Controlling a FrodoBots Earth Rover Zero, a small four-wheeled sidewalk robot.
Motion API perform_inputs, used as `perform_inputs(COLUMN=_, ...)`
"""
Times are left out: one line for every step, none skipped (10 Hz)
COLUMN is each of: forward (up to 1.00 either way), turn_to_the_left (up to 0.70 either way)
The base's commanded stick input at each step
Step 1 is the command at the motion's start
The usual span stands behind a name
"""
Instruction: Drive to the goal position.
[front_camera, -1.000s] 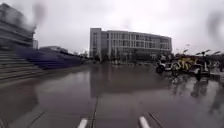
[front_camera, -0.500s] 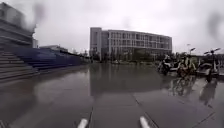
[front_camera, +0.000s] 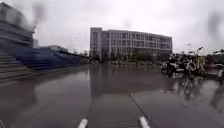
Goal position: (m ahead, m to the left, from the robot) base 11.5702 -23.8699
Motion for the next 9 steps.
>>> perform_inputs(forward=0.92, turn_to_the_left=0.0)
perform_inputs(forward=0.92, turn_to_the_left=0.01)
perform_inputs(forward=0.92, turn_to_the_left=0.06)
perform_inputs(forward=0.92, turn_to_the_left=0.2)
perform_inputs(forward=0.92, turn_to_the_left=0.25)
perform_inputs(forward=0.92, turn_to_the_left=0.06)
perform_inputs(forward=0.92, turn_to_the_left=0.04)
perform_inputs(forward=0.92, turn_to_the_left=0.03)
perform_inputs(forward=0.92, turn_to_the_left=0.03)
